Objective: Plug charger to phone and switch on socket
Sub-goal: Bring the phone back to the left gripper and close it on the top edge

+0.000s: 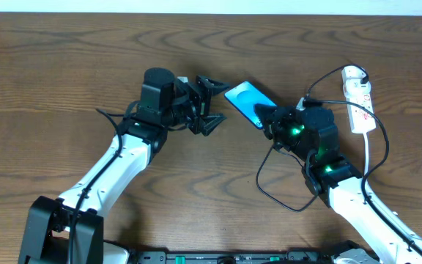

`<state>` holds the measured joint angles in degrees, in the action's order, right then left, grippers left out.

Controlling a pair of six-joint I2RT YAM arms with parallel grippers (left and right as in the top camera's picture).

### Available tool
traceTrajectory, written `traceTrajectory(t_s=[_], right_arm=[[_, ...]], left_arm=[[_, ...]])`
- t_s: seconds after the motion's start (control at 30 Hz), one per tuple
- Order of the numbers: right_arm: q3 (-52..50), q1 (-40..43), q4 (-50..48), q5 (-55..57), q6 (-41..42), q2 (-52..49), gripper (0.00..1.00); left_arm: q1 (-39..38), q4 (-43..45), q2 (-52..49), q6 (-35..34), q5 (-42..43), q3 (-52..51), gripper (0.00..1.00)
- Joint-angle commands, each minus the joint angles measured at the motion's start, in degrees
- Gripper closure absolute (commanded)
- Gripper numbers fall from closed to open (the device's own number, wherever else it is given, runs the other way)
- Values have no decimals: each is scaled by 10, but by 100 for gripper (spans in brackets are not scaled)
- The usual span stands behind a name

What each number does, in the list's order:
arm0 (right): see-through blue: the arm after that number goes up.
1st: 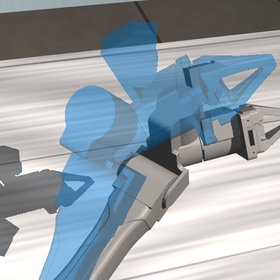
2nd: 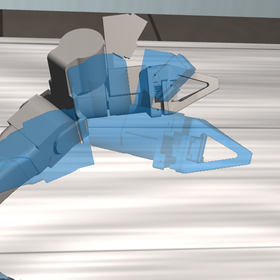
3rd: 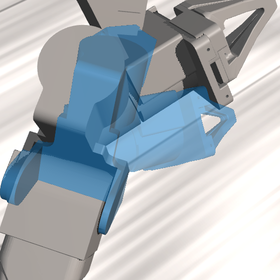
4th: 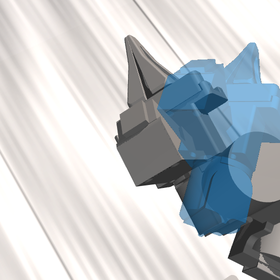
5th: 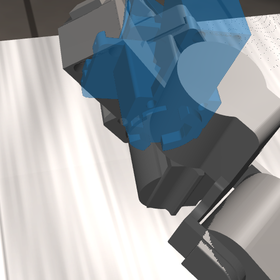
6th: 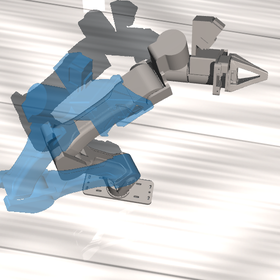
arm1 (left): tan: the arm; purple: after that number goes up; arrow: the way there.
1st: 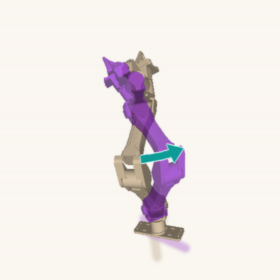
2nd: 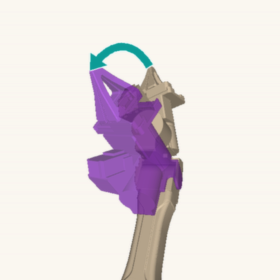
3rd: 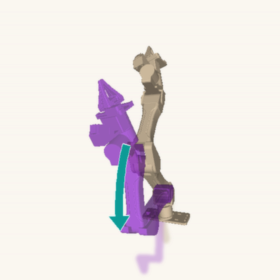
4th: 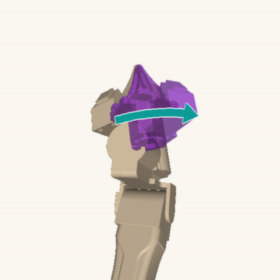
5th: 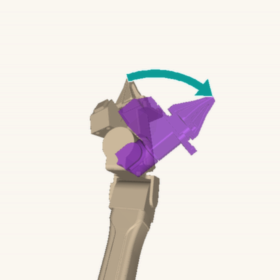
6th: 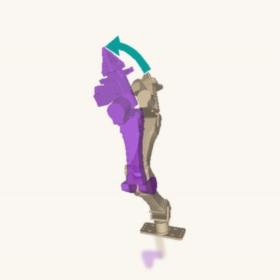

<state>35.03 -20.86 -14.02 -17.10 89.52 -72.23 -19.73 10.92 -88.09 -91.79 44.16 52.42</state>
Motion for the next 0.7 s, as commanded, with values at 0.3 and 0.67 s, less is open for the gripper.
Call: traceTrajectory(t_s=[0.3,0.67], right_arm=[[8,-10,-32,-45,114,5,99],[8,-36,-33,-57,137,5,99]], left_arm=[[-29,2,0,-7,-22,3,25],[-29,1,0,-6,-48,3,41]])
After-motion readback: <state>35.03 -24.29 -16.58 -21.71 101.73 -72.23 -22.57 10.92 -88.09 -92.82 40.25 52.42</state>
